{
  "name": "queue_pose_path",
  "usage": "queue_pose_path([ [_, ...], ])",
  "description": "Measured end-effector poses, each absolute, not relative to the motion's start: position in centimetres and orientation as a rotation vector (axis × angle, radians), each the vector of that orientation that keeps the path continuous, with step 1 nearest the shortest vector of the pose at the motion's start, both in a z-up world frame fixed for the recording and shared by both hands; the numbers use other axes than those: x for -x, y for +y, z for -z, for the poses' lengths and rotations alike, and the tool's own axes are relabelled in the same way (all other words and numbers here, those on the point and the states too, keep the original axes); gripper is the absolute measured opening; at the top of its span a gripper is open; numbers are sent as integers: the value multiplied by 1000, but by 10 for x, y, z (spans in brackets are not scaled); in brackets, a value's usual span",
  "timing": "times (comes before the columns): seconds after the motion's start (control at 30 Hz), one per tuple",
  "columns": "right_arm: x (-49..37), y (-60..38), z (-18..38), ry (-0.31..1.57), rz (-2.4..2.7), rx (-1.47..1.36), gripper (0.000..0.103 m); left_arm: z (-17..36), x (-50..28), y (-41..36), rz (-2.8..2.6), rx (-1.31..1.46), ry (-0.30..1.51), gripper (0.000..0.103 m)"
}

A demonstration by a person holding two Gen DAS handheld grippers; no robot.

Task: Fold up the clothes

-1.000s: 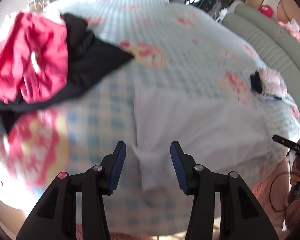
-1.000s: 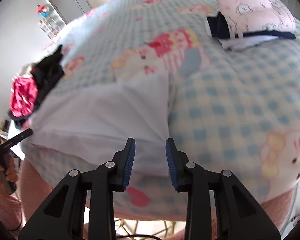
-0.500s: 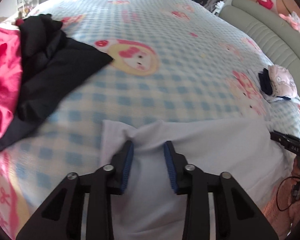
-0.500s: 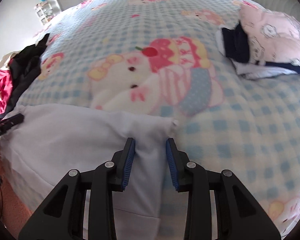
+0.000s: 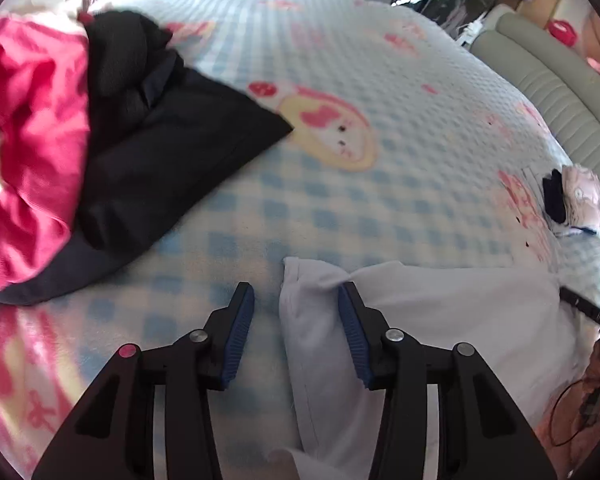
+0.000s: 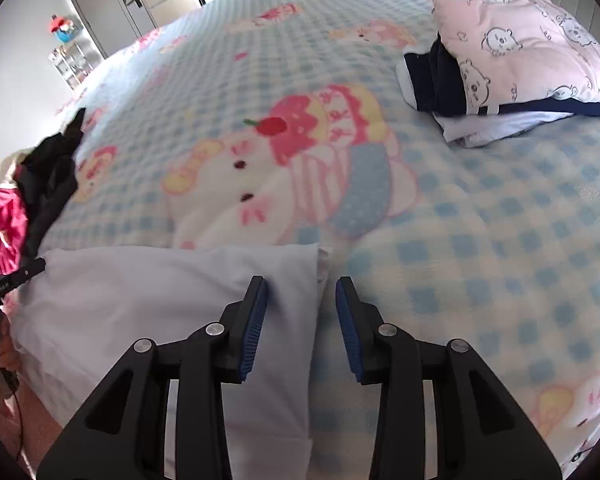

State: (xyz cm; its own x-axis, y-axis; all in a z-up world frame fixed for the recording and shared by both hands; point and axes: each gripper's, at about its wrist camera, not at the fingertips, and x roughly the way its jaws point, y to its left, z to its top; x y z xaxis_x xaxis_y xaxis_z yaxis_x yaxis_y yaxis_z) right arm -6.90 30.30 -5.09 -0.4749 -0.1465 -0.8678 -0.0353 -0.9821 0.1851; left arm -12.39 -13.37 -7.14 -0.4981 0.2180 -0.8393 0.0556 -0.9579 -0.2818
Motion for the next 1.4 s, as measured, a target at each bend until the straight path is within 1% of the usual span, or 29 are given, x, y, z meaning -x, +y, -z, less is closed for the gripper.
queue_pose_path([
  [0.03,69,303,53,-269,2634,-1577,36,72,127,-135,-2611,1522,-437,20],
  [0.17,62,300,55,-168,2704,-1573,35,71,134,-141,-2658,1532,-469,20],
  [0.2,61,302,54,-172,2711,-1575,35,69,131,-145,-2673,1532,-490,21],
  [0.27,59,307,54,-205,2720,-1582,35,65,125,-152,-2703,1531,-533,22],
  [0.33,54,315,48,-283,2722,-1580,35,51,107,-152,-2712,1459,-542,20],
  [0.4,44,318,37,-347,2705,-1541,36,37,89,-151,-2718,1383,-548,20],
  [0.47,30,316,25,-401,2662,-1486,36,25,64,-140,-2695,1296,-538,20],
  [0.5,25,313,24,-402,2651,-1483,37,22,53,-133,-2700,1281,-499,20],
  [0.57,16,308,27,-384,2644,-1495,37,25,37,-117,-2717,1315,-414,20],
  [0.67,3,300,31,-356,2633,-1514,37,48,25,-109,-2698,1433,-411,20],
  [0.73,-6,295,33,-338,2625,-1527,37,57,20,-114,-2699,1484,-443,23],
  [0.87,-23,284,38,-301,2610,-1551,36,44,8,-132,-2821,1488,-418,23],
  [0.9,-26,287,39,-307,2615,-1563,37,40,5,-137,-2838,1482,-432,21],
  [0.97,-31,297,40,-330,2635,-1593,37,32,-2,-142,-2795,1397,-541,21],
  [1.0,-35,302,39,-375,2624,-1583,37,28,-3,-143,-2778,1345,-565,21],
  [1.07,-38,304,39,-465,2572,-1538,37,24,-6,-124,-2734,1272,-508,23],
  [1.1,-39,302,39,-466,2559,-1527,37,24,-6,-114,-2717,1252,-469,23],
  [1.17,-39,293,42,-415,2552,-1530,37,28,-3,-93,-2659,1244,-412,25],
  [1.23,-40,286,44,-347,2565,-1556,37,37,1,-79,-2617,1296,-382,25],
  [1.37,-48,289,44,-283,2604,-1612,37,53,5,-74,-2651,1511,-230,25],
  [1.4,-50,290,44,-266,2614,-1626,37,50,3,-77,-2644,1497,-276,25],
])
